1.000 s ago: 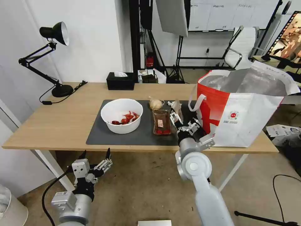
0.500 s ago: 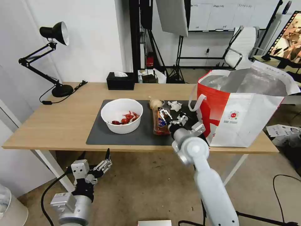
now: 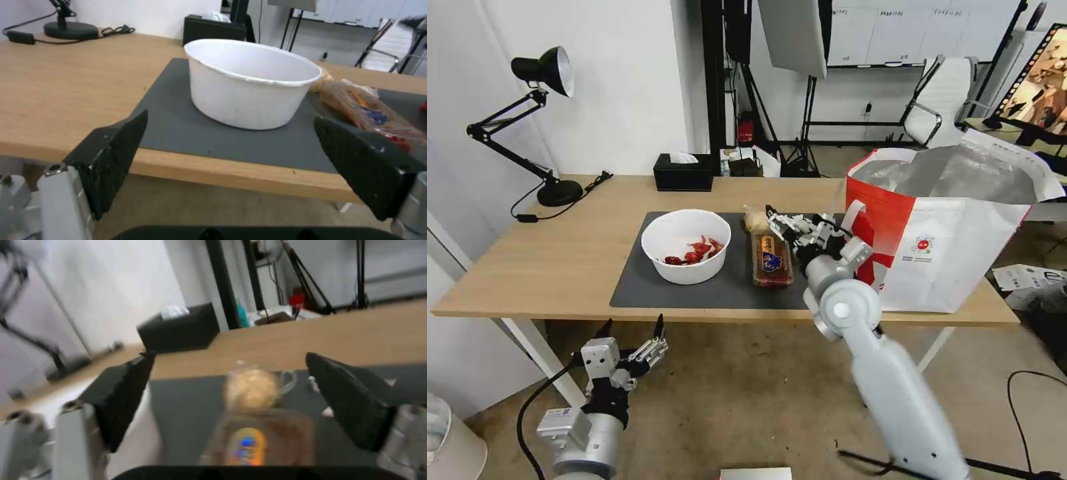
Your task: Pick up the trash from the table and place it into the takeout bag.
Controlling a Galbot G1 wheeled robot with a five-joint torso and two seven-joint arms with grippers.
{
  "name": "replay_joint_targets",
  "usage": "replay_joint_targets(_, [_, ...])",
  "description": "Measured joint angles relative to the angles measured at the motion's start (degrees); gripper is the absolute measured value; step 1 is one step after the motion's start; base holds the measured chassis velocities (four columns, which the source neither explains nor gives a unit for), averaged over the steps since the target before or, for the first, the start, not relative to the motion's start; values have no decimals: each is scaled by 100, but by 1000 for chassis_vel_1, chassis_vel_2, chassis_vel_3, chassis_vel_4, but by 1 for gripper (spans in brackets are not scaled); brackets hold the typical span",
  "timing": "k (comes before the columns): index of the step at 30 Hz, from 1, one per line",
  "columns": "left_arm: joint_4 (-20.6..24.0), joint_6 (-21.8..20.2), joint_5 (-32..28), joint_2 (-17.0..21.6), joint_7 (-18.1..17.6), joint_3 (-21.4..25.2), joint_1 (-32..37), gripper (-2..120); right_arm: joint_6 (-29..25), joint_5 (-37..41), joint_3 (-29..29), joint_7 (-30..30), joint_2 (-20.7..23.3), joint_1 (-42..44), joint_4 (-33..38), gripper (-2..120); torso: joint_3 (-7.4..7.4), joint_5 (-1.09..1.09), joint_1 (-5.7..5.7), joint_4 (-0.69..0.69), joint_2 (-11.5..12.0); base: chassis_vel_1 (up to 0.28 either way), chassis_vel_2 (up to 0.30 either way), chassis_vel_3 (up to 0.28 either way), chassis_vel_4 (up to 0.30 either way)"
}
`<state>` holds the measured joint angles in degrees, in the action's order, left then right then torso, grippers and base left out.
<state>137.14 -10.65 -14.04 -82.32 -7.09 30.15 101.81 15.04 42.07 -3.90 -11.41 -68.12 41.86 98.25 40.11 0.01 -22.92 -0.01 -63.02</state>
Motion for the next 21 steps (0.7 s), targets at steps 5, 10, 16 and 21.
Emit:
replay_joint_targets(5, [36,-529,-1036,227,-395,-53,-192,100,-530,-465,410,1154,452,-542,-898,65,0,0,0,1,0,0,0,0,0])
replay_joint_targets(10, [227,-1346,-2658,454,-972,-65,-649,100,-623,-269,828,1831,755,-1028,-1437,45,0,-1,0,1,0,0,0,0,0])
replay_joint_targets(16, [101,-1643,-4059,828,-1263,-102,-1201,100,-397,6,1136,2061,892,-1270,-1718,25,0,-2,0,1,0,0,0,0,0])
replay_joint_targets(21, [-41,-1558,-4927,1085,-1229,-159,-1537,100,-339,17,1221,2080,855,-1295,-1862,6,0,-1,0,2,0,0,0,0,0])
